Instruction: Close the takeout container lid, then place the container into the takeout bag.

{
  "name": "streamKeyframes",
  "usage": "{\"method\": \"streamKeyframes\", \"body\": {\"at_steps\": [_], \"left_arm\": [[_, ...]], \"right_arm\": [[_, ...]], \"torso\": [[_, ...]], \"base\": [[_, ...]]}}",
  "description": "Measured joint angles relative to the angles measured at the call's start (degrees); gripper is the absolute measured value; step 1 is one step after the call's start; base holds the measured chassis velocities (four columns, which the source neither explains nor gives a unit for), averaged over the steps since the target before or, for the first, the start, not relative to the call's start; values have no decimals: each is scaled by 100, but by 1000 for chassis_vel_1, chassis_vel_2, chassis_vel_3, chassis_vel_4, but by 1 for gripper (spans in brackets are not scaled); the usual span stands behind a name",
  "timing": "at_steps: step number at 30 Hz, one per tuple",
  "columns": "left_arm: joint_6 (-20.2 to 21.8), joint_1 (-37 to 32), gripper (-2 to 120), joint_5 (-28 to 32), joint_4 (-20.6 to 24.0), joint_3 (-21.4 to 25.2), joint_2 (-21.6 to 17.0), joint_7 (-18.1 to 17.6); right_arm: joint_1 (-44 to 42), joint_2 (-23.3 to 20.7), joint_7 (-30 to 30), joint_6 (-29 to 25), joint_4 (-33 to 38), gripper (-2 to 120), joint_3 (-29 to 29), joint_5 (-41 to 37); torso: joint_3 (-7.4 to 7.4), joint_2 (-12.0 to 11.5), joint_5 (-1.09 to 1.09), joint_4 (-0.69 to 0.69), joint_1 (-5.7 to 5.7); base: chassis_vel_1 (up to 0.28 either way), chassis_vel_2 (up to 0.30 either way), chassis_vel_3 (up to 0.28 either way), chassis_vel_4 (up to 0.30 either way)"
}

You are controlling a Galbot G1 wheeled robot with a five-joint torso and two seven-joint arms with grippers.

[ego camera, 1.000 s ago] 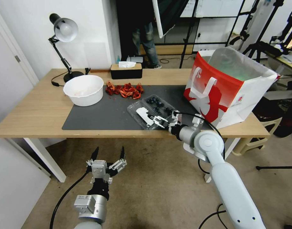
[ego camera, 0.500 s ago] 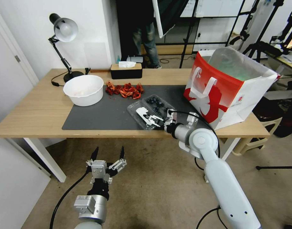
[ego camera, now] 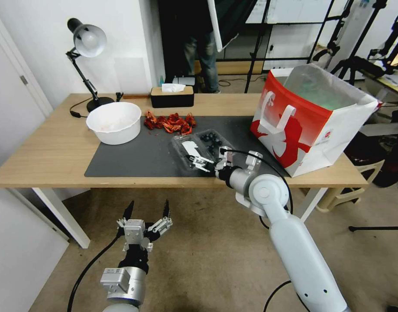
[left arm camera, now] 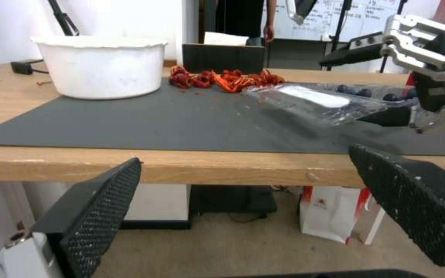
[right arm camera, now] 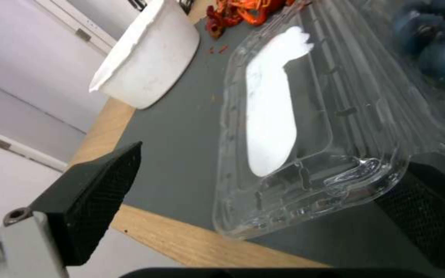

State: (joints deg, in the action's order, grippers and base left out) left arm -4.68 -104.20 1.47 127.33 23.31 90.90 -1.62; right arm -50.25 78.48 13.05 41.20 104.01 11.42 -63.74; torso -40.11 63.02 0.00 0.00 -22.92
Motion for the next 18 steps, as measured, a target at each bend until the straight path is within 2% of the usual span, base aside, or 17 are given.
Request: {"method": "streamKeyframes", "body": {"at_steps": [18], "left_arm": [[-124,-34,100,-5,-85,8,12,-9]], "right_arm": [[96,295,-88,-17,-175,100,-363,305]], "torso": [[0,0,0,0,0]], "base": [[0,0,0,0]]}}
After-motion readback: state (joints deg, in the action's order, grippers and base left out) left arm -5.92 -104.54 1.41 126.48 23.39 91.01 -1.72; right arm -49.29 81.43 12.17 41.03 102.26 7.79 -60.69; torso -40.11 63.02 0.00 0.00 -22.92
